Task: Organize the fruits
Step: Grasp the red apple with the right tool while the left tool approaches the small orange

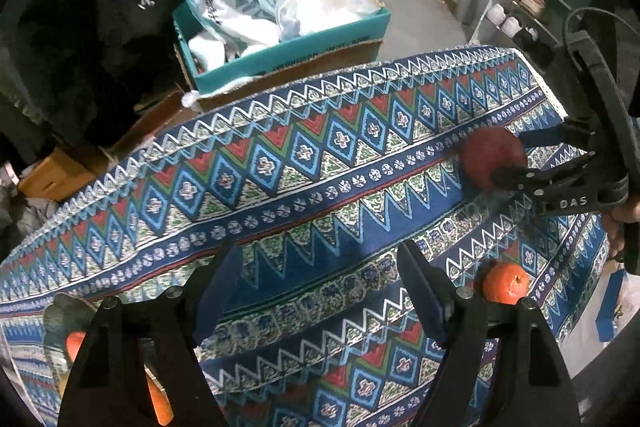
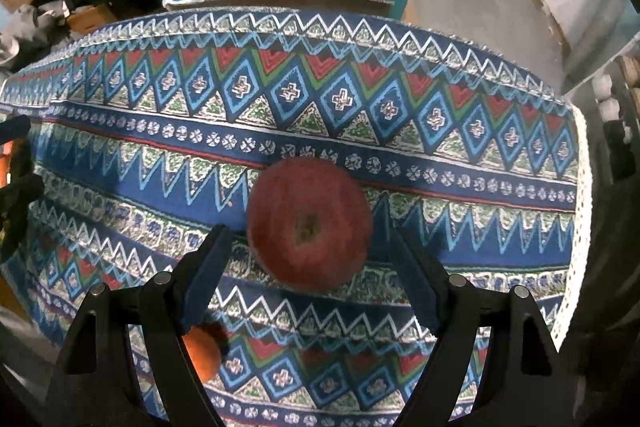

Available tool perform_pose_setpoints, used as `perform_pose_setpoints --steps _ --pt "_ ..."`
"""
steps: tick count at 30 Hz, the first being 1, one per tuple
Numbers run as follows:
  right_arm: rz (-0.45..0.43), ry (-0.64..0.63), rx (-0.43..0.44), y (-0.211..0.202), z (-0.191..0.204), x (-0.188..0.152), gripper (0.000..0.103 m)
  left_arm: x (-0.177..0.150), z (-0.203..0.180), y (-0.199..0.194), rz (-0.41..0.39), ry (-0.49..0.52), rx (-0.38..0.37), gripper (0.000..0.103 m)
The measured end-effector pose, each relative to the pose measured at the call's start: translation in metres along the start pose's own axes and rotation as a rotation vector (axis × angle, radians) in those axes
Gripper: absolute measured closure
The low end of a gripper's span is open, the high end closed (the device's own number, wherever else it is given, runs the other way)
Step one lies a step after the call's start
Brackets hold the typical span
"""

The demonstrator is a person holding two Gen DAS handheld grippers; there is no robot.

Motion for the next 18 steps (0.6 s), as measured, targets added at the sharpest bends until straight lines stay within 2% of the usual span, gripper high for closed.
perform_pose_setpoints --steps 6,9,15,18 --pt "0.010 0.010 0.018 0.019 -0.002 -0.001 0.022 -0.002 -0.005 0.013 0.020 0.003 -0.019 0.022" --pt "0.016 0.017 0.018 0.028 -0.003 -0.001 0.030 -0.002 -0.007 0.018 0.027 -0.002 -0.027 0.022" --pt "-0.012 0.019 -0.011 0.025 -0.002 -0.007 0.031 -0.004 -0.015 0.017 0.032 -0.009 -0.049 0.022" --pt "-0.037 0.057 -0.022 0.010 -0.007 -0.016 0.031 -0.003 -0.026 0.015 0.034 -0.025 -0.076 0.022"
Point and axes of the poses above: each gripper's, at about its wrist camera, not at the fingertips, and y roughly the way its jaws point, z to its left, x to its top, the point moved 3 cm from there along y, roughly the way its jaws point, and after that the axes turned 15 degrees about -z, right-handed, at the moved point
